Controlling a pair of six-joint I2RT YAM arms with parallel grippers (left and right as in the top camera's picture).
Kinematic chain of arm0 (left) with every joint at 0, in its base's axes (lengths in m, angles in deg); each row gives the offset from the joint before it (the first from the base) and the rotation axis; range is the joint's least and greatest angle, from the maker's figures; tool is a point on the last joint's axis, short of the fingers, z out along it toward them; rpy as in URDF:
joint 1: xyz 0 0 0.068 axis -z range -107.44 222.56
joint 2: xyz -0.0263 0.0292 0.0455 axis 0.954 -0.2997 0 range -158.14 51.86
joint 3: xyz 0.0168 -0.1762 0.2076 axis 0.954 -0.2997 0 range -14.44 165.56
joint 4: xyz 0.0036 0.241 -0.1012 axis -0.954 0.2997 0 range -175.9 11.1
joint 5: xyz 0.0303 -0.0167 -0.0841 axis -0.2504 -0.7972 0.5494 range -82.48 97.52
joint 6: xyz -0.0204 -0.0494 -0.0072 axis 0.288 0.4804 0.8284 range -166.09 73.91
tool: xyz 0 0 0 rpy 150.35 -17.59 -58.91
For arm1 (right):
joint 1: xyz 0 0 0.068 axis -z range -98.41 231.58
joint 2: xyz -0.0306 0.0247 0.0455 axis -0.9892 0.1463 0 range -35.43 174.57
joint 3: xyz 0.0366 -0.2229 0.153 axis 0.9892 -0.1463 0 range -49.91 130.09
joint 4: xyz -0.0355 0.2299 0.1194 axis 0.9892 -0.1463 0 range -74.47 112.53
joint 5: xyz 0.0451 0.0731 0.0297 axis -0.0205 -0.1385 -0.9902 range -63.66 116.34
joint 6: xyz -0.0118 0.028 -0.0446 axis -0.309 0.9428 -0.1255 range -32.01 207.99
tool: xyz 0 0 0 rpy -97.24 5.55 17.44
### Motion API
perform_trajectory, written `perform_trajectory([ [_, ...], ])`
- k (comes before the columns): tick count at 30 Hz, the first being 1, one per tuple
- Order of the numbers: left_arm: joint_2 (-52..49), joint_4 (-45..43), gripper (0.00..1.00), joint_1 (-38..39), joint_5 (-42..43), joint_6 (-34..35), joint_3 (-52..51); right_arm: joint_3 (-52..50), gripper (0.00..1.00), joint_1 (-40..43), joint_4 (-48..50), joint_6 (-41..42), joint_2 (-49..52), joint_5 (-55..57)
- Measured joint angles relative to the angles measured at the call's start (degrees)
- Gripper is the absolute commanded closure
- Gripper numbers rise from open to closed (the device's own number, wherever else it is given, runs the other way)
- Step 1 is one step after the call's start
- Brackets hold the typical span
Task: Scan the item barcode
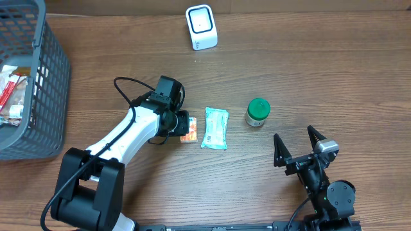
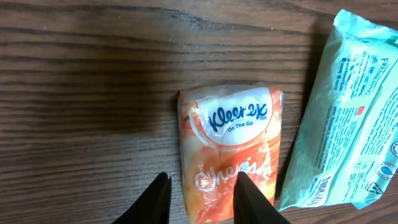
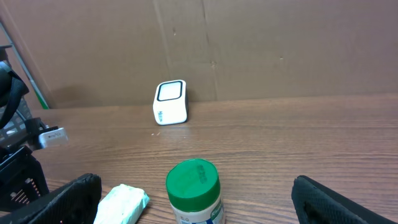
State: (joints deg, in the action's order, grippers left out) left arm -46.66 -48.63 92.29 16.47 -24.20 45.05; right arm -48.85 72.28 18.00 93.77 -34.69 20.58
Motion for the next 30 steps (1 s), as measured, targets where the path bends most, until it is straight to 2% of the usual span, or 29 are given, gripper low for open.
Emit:
perform_trajectory([
  [15,0.0,-8.0,0.75,0.0,-0.1,1.0,-6.0,0.0,0.0,0.0,0.0,0.0,0.0,0.0],
  [20,0.0,-8.2,0.74,0.0,-0.1,1.7,-6.1,0.0,0.0,0.0,0.0,0.0,0.0,0.0],
  [23,0.0,-8.2,0.83,0.0,0.0,1.7,-6.2,0.0,0.0,0.0,0.0,0.0,0.0,0.0],
  [26,0.0,-8.4,0.68,0.0,0.3,2.0,-6.1,0.0,0.0,0.0,0.0,0.0,0.0,0.0],
  [30,0.0,-3.6,0.57,-0.4,0.2,1.7,-4.3,0.0,0.0,0.0,0.0,0.0,0.0,0.0],
])
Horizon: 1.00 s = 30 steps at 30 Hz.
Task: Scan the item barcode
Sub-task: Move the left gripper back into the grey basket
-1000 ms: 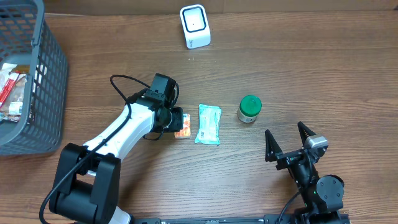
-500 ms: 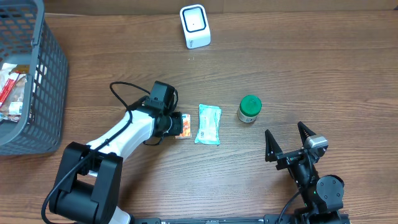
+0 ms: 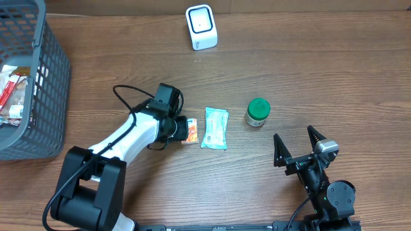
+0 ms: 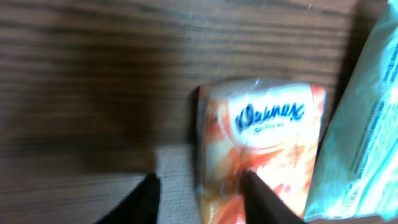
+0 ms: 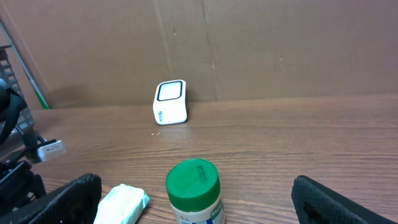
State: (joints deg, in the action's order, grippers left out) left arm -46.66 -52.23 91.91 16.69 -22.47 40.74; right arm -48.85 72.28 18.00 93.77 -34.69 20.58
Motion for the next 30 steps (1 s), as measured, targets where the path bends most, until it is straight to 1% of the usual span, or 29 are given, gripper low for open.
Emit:
perform_trajectory([
  [3,0.0,6.3,0.49,-0.8,-0.2,-0.9,5.4,0.0,0.0,0.0,0.0,0.0,0.0,0.0],
  [6,0.4,12.9,0.47,-2.5,-0.4,-3.0,15.5,0.0,0.0,0.0,0.0,0.0,0.0,0.0],
  [7,0.9,15.5,0.43,-3.4,-0.4,-4.1,19.6,0.0,0.0,0.0,0.0,0.0,0.0,0.0],
  [8,1.5,17.4,0.35,-4.3,-0.5,-5.2,23.4,0.0,0.0,0.0,0.0,0.0,0.0,0.0],
  [9,2.0,18.8,0.21,-5.1,-0.4,-6.0,26.6,0.0,0.0,0.0,0.0,0.0,0.0,0.0],
  [10,2.8,20.7,0.15,-6.2,-0.5,-7.5,30.6,0.0,0.0,0.0,0.0,0.0,0.0,0.0],
  [11,3.5,22.5,0.07,-7.3,-0.7,-8.6,34.4,0.0,0.0,0.0,0.0,0.0,0.0,0.0],
  [12,4.2,24.5,0.02,-8.6,-1.3,-10.4,38.9,0.0,0.0,0.0,0.0,0.0,0.0,0.0],
  [13,4.4,25.7,0.0,-9.5,-1.7,-11.2,42.2,0.0,0.0,0.0,0.0,0.0,0.0,0.0],
  [17,5.6,28.3,0.0,-15.4,-5.3,-15.5,57.2,0.0,0.0,0.0,0.0,0.0,0.0,0.0],
  [21,5.9,28.4,0.0,-23.0,-9.1,-19.0,67.6,0.0,0.0,0.0,0.0,0.0,0.0,0.0],
  [25,6.3,27.5,0.0,-31.9,-12.5,-21.5,72.7,0.0,0.0,0.0,0.0,0.0,0.0,0.0],
  [30,6.1,27.2,0.0,-42.6,-14.6,-22.9,73.2,0.0,0.0,0.0,0.0,0.0,0.0,0.0],
])
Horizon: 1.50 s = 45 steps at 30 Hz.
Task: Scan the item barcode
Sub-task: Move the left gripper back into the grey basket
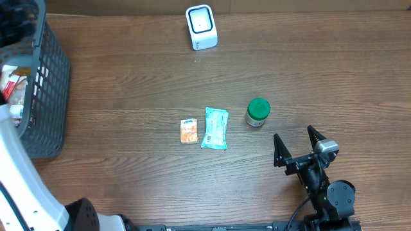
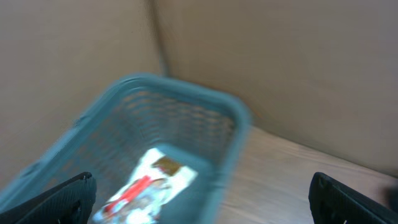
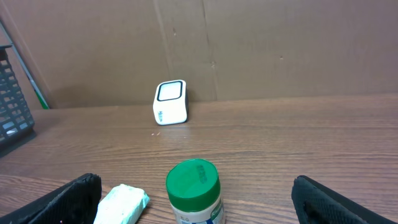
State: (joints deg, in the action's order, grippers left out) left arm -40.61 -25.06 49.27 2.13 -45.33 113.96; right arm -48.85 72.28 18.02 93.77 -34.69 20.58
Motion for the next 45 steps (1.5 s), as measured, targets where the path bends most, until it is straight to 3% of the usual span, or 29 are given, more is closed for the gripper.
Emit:
perform_trajectory([
  [10,-3.1,1.7,0.0,-10.6,-0.8,-1.0,-4.8,0.0,0.0,0.0,0.0,0.0,0.0,0.0],
  [30,-10.9,0.2,0.0,-15.5,-0.9,-3.4,-10.8,0.0,0.0,0.0,0.0,0.0,0.0,0.0],
  [45,-26.1,-3.9,0.0,-16.3,1.9,-14.9,-11.0,0.0,0.0,0.0,0.0,0.0,0.0,0.0],
])
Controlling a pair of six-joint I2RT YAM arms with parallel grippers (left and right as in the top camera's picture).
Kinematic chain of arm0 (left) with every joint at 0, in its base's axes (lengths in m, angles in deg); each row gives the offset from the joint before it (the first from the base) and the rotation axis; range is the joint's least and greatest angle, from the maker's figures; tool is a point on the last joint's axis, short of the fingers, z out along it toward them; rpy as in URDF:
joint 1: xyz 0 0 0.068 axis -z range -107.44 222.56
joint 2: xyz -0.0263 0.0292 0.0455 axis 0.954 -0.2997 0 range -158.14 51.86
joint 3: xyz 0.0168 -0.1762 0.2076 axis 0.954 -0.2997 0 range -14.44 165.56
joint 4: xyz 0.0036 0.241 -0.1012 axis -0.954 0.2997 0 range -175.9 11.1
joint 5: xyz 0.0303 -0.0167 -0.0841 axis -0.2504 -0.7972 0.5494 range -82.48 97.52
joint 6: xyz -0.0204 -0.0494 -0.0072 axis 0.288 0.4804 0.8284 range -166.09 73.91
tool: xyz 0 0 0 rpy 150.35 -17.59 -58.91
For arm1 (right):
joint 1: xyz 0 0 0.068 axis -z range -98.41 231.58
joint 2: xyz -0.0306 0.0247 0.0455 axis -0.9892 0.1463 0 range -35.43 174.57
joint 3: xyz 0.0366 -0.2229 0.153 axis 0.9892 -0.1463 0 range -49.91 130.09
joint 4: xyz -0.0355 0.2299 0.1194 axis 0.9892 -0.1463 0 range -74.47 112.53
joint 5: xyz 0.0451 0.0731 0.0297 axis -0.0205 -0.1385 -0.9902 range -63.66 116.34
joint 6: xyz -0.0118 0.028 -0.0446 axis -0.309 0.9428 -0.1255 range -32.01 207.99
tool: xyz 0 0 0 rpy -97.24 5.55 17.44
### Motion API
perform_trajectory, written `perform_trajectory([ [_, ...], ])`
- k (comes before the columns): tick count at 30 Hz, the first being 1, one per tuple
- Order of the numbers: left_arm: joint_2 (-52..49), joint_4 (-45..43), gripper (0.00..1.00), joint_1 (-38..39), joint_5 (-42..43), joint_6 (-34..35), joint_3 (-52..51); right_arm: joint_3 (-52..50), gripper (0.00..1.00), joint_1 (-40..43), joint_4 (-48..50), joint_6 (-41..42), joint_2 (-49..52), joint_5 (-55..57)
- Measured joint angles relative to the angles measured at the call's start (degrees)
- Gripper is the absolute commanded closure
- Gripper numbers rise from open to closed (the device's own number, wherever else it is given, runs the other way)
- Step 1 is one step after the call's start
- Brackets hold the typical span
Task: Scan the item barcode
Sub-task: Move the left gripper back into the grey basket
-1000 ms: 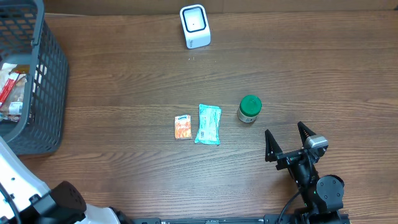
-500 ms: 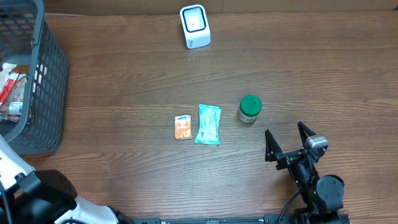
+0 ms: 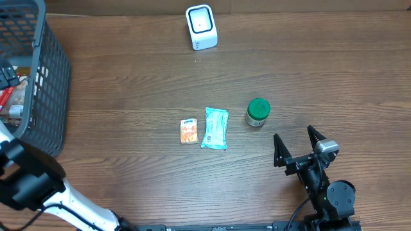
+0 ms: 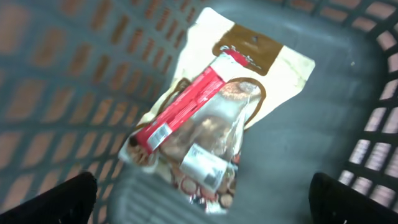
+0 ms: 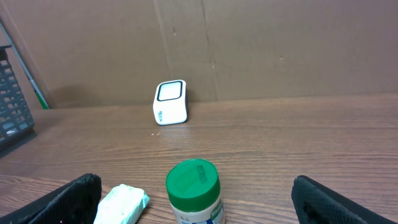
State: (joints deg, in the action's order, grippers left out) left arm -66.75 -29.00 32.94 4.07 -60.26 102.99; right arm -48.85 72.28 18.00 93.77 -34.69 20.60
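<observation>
The left wrist view looks down into the grey basket, where a snack packet with a red label lies on the floor. My left gripper hangs above it, open wide and holding nothing. The white scanner stands at the table's far edge. An orange tissue pack, a teal wipes pack and a green-lidded jar sit mid-table. My right gripper rests open at the near right, behind the jar.
The basket fills the table's left end, with my left arm reaching in from the near left corner. A cardboard wall backs the table behind the scanner.
My left gripper was looking at the basket from outside and farther off; now it is inside the basket, close above the snack packet. The right arm and the table items have not moved.
My left gripper was down at the orange tissue pack, fingers beside and over it, and was still there a second later. Then it was away at the basket, with the pack lying on the table. Now it hangs open inside the basket over the snack packet.
</observation>
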Motion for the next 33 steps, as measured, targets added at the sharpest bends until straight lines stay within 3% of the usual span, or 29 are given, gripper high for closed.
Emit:
perform_trajectory([
  [10,-9.2,-7.4,0.0,-0.3,3.2,-8.4,-0.1,0.0,0.0,0.0,0.0,0.0,0.0,0.0],
  [23,-18.9,-12.4,0.0,-0.3,4.8,-10.0,-0.1,0.0,0.0,0.0,0.0,0.0,0.0,0.0],
  [30,-18.9,-10.0,0.41,-0.3,4.9,-7.9,0.1,0.0,0.0,0.0,0.0,0.0,0.0,0.0],
  [31,-18.9,-9.8,0.4,-0.3,4.9,-8.1,0.1,0.0,0.0,0.0,0.0,0.0,0.0,0.0],
  [32,-18.9,-9.7,0.27,-0.2,4.9,-8.1,0.1,0.0,0.0,0.0,0.0,0.0,0.0,0.0],
  [33,-18.9,-9.6,0.28,-0.2,4.9,-8.1,0.1,0.0,0.0,0.0,0.0,0.0,0.0,0.0],
])
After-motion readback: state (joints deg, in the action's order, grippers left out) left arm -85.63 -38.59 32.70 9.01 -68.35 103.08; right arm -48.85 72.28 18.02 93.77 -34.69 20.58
